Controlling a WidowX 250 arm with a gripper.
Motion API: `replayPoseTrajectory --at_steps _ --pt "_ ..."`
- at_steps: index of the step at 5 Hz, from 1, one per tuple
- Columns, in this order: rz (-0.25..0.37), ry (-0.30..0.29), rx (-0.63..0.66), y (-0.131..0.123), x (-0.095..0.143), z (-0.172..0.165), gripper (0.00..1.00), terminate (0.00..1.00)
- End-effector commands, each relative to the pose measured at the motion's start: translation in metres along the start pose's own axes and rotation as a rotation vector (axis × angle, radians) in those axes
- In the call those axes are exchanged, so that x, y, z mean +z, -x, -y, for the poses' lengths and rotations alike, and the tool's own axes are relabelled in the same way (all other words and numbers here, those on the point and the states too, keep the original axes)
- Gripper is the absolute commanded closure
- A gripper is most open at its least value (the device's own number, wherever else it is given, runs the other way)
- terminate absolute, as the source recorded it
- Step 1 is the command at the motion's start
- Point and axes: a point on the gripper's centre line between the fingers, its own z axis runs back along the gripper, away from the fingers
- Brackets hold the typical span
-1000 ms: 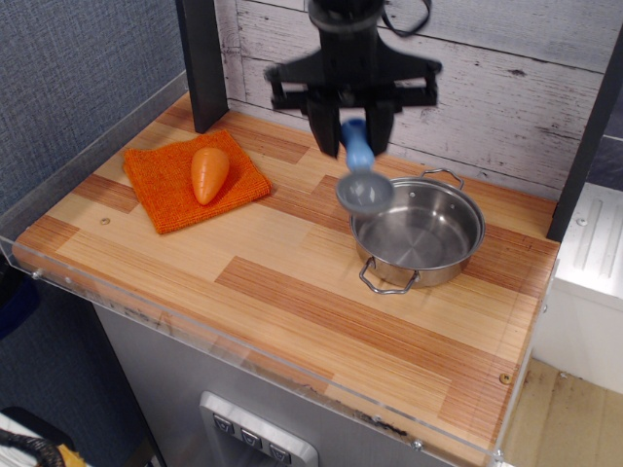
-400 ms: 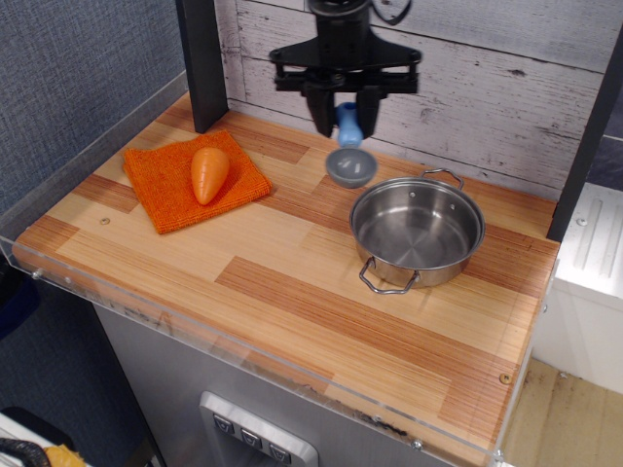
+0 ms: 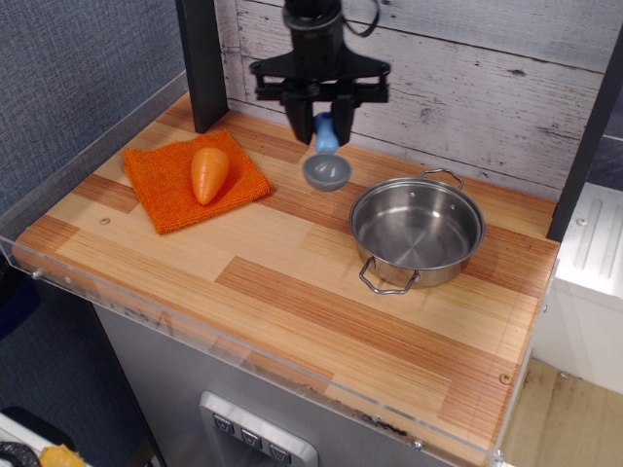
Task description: Move the spoon to the left of the pan
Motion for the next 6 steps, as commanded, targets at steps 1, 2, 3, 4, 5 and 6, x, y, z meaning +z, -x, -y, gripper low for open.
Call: replayPoseTrajectory --at_steps 1,2,3,4,5,6 --pt "0.073 0.0 -0.044 -0.008 -0.008 0.006 1.0 0.0" --pt "0.073 0.005 -0.059 -0.01 -0.016 0.012 1.0 0.0" --pt "0.062 0.011 -0.093 -0.007 -0.026 0.019 1.0 0.0" --pt "0.051 0.003 -0.083 -0.002 -0.029 0.025 1.0 0.0" --pt "0.03 0.014 -0.096 -0.002 -0.034 0.031 1.0 0.0" --pt "-0.027 -0.016 -0.078 0.0 -0.034 0.03 0.0 0.0"
